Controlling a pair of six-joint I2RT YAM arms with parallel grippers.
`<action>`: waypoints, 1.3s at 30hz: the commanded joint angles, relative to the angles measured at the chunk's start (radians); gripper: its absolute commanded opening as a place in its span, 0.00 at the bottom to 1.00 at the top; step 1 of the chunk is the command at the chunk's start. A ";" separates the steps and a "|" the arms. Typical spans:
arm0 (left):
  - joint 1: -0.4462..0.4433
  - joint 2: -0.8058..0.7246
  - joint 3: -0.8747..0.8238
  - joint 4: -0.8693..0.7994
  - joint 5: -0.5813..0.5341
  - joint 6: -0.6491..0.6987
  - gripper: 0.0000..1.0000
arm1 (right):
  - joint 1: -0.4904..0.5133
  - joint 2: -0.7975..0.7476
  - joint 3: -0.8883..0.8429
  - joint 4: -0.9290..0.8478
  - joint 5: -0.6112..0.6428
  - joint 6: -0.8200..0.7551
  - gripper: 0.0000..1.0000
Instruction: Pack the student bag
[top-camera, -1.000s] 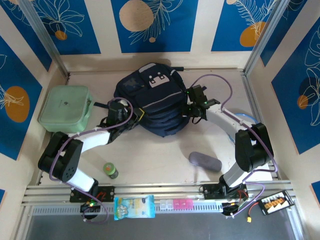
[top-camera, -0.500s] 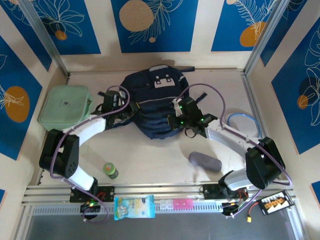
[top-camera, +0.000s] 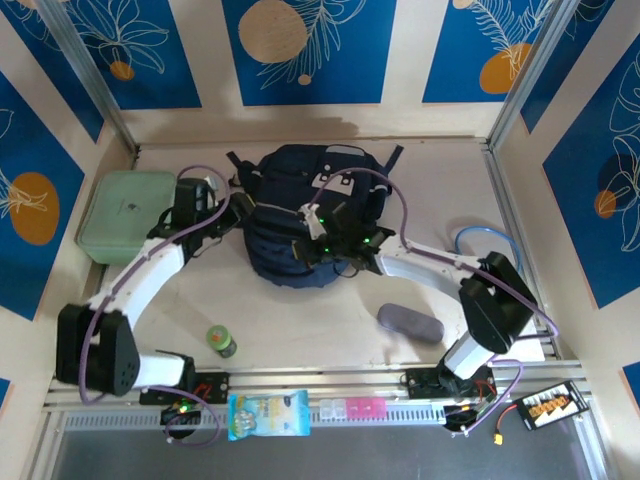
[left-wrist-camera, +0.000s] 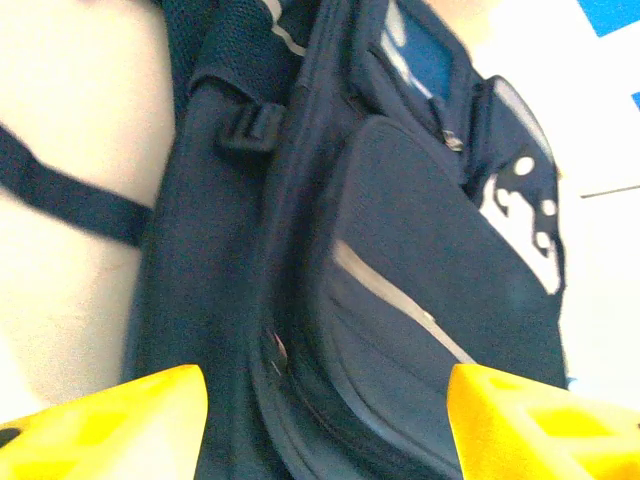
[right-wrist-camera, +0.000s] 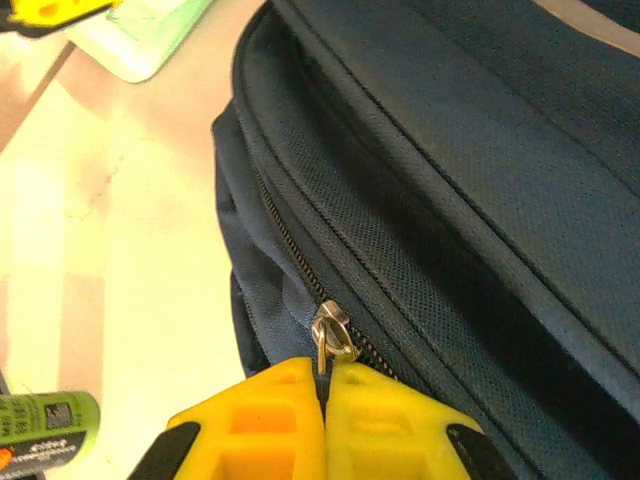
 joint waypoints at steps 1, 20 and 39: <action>0.008 -0.061 -0.087 -0.021 0.037 -0.100 0.65 | 0.025 0.045 0.084 0.075 -0.052 0.020 0.00; -0.011 0.021 -0.217 0.337 0.185 -0.426 0.47 | 0.061 0.110 0.153 0.046 -0.062 0.005 0.00; 0.017 0.067 -0.179 0.314 0.181 -0.391 0.00 | 0.062 0.016 0.023 -0.127 0.230 -0.034 0.00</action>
